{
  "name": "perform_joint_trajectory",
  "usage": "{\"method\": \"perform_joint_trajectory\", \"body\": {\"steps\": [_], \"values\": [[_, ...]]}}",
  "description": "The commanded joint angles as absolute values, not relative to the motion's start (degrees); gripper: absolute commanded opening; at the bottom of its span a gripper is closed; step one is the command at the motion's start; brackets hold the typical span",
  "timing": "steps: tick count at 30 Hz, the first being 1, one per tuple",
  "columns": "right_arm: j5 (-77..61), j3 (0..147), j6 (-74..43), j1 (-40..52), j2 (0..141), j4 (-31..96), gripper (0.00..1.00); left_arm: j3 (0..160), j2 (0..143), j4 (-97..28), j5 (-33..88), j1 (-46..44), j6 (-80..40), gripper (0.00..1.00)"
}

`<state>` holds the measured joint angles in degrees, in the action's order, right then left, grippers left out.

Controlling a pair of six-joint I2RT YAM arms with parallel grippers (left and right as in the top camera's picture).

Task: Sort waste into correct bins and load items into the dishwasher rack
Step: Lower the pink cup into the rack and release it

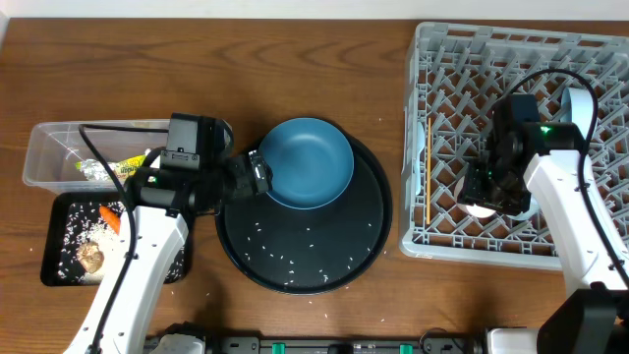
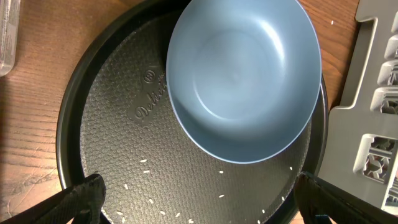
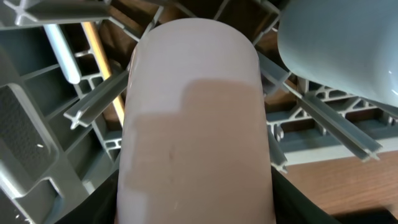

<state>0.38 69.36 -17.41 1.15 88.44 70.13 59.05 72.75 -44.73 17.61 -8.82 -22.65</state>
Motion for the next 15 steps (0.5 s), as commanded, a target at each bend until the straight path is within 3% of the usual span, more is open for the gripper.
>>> {"method": "perform_joint_trajectory", "body": {"steps": [1,3,4,8,15], "values": [[0.56,68.38,-16.27,1.19,88.40,70.35,0.35,59.24,72.66,-44.73,17.02,-8.69,-22.31,0.98],[0.51,68.55,-16.23,1.15,88.40,70.30,0.69,59.24,72.66,-44.73,17.04,-8.69,-22.31,0.98],[0.21,68.58,-16.23,1.15,88.40,70.30,0.73,59.24,72.66,-44.73,17.02,-8.69,-22.31,0.98],[-0.67,69.73,-16.21,1.15,88.40,70.54,0.80,59.24,72.66,-44.73,17.04,-8.69,-22.31,0.98],[-2.87,77.03,-15.88,1.17,88.40,73.87,0.81,59.24,72.66,-44.73,17.04,-8.69,-22.31,0.98]]}}
